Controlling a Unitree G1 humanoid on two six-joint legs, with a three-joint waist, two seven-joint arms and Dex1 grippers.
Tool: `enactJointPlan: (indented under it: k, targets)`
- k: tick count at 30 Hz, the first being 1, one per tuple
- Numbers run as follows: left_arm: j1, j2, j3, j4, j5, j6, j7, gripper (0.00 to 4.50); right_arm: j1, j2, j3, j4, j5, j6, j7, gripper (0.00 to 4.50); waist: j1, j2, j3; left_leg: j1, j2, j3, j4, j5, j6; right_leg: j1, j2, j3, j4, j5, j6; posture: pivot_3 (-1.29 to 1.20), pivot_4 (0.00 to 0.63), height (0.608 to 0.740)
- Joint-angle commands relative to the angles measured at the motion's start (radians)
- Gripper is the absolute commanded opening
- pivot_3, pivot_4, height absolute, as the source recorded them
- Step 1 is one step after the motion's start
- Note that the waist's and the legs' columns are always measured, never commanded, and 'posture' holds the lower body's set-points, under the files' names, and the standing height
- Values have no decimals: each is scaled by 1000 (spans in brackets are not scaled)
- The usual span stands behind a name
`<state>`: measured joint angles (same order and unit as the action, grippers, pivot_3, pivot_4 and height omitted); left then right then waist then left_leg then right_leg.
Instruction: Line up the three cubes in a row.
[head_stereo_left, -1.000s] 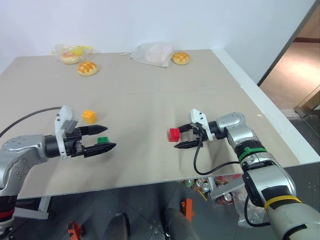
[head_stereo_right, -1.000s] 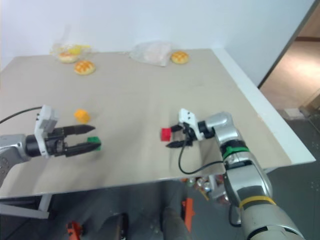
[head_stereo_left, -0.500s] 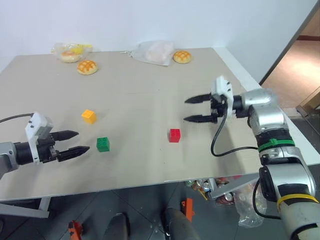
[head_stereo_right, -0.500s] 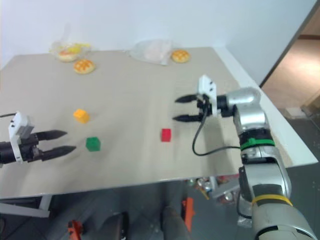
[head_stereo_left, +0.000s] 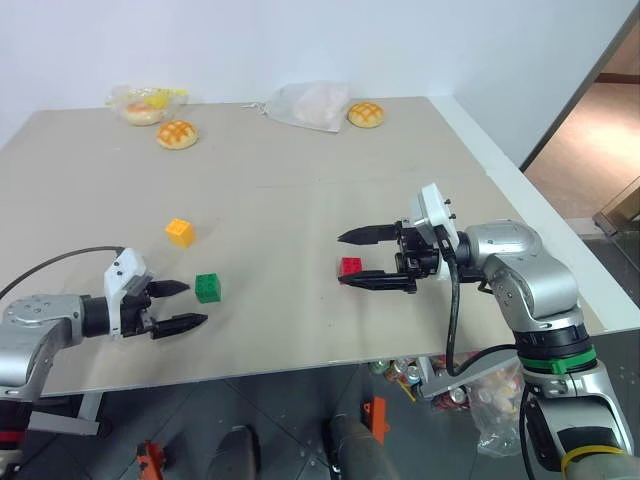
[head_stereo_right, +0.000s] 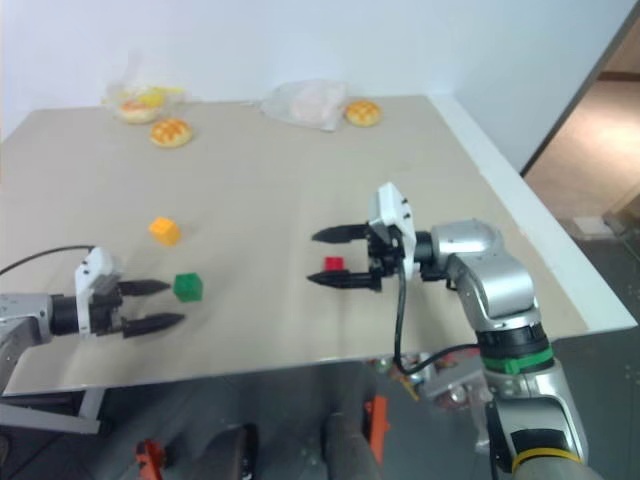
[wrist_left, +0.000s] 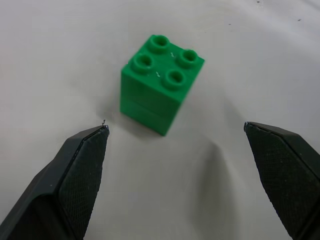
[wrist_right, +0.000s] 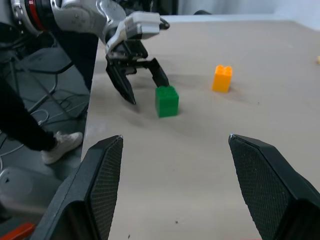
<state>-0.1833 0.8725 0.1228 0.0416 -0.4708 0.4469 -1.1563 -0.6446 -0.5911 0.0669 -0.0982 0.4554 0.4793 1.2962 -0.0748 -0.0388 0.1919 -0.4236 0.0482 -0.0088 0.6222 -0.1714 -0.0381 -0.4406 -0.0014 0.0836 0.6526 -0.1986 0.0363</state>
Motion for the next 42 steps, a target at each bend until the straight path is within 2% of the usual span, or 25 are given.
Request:
enactJointPlan:
  k: [1, 8, 11, 12, 13, 18, 19, 20, 21, 41, 42]
  targets:
    - [-65, -23, -37, 59, 38, -48, -20, 4500, -2, -10, -23, -54, 35, 13, -28, 3498, 0, 0, 0, 0, 0, 0, 0, 0, 0, 0, 0, 0, 0, 0, 0, 0, 150, 740]
    - [-119, -55, -79, 123, 70, -83, -57, 4500, 10, -23, -18, -63, 38, 13, -48, 3498, 5, 0, 0, -1, 0, 0, 0, 0, 0, 0, 0, 0, 0, 0, 1, 0, 150, 740]
    - [-128, -64, -82, 133, 76, -89, -68, 3712, 15, -26, -16, -65, 37, 12, -53, 3541, 8, 0, 0, -1, 0, 0, 1, 0, 0, 1, 0, 0, 0, 1, 1, 0, 150, 740]
    - [-129, -66, -82, 136, 77, -92, -73, 3309, 16, -27, -15, -64, 38, 11, -54, 3541, 8, 0, 0, -1, 0, 0, 2, 0, 0, 1, 0, 0, 0, 1, 1, 0, 150, 740]
    - [-132, -66, -83, 140, 79, -93, -77, 3133, 16, -27, -14, -63, 37, 10, -55, 3541, 8, 0, 0, -1, 0, 0, 2, 0, 0, 1, 0, 0, 0, 1, 1, 0, 150, 740]
    - [-156, -74, -91, 158, 90, -97, -83, 1294, 13, -25, -8, -53, 31, 3, -58, 3541, 8, 0, 0, -1, 0, 0, 1, 0, 0, 1, 0, 0, 0, 1, 1, 0, 150, 740]
    - [-159, -76, -93, 159, 91, -96, -83, 1144, 12, -24, -6, -51, 31, 1, -58, 3541, 8, 0, 0, -1, 0, 0, 1, 0, 0, 1, 0, 0, 0, 1, 1, 0, 150, 740]
    - [-162, -78, -95, 159, 92, -96, -84, 339, 10, -22, -5, -49, 30, 0, -58, 3541, 8, 0, 0, -1, 0, 0, 1, 0, 0, 1, 0, 0, 0, 1, 1, 0, 150, 740]
    - [-165, -79, -99, 158, 96, -99, -88, 65, 8, -22, -4, -45, 28, -3, -57, 3541, 8, 0, 0, -1, 0, 0, 1, 0, 0, 1, 0, 0, 0, 1, 1, 0, 150, 740]
    - [-197, -68, -127, 179, 141, -111, -97, 65, -4, -14, 12, -11, 11, -45, -56, 3541, 7, 0, 0, -1, 0, 0, 1, 0, 0, 1, 1, 0, 0, 1, 2, 0, 150, 740]
    - [-200, -69, -128, 182, 141, -109, -98, 294, -5, -13, 13, -9, 10, -47, -56, 3541, 5, 0, 0, -1, 0, 0, 1, 0, 0, 1, 1, 0, 0, 1, 2, 0, 150, 740]
